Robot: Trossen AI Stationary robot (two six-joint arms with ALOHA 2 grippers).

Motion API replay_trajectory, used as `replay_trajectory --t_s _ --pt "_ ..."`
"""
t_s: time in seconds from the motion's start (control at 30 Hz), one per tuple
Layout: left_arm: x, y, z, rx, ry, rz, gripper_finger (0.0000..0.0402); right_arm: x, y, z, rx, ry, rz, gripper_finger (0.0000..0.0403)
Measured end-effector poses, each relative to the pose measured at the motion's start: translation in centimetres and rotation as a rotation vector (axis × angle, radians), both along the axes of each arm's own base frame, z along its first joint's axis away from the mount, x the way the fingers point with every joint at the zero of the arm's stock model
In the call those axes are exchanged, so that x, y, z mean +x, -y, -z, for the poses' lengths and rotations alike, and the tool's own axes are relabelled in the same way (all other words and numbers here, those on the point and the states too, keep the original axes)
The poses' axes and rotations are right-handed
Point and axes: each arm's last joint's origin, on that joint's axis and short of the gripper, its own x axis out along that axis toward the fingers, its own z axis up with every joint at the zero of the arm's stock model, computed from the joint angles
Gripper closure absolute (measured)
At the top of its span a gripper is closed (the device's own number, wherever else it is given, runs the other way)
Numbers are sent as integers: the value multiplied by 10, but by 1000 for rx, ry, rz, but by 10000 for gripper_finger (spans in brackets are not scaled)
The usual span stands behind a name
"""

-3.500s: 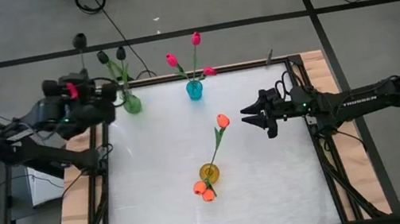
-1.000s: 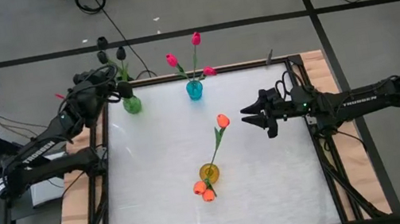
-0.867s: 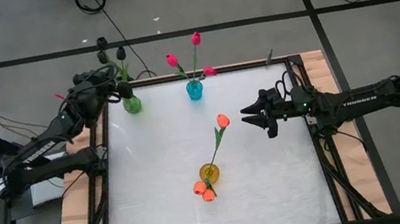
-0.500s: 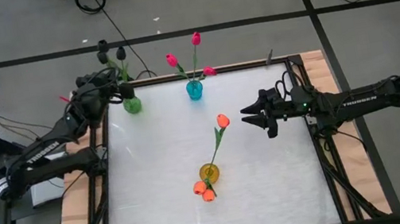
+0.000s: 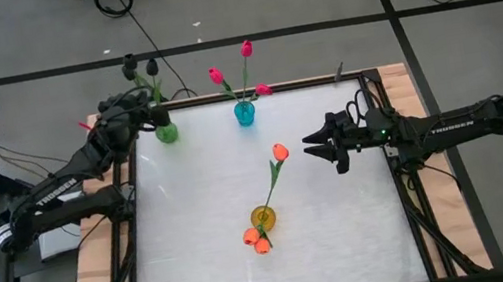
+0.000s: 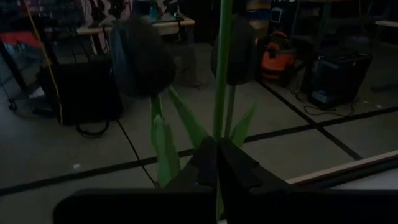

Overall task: Sort flowers into vase by color
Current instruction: Put the black flower into the green vase

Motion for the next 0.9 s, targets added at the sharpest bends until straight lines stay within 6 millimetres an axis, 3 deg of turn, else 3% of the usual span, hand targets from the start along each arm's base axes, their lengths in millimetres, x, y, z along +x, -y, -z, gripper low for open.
replay_trajectory --t_s 0.7,0.9 --pt "-2 2 11 -117 53 -14 392 0 0 0 0 0 0 210" --pt "-2 2 11 -120 60 -15 371 0 0 0 0 0 0 210"
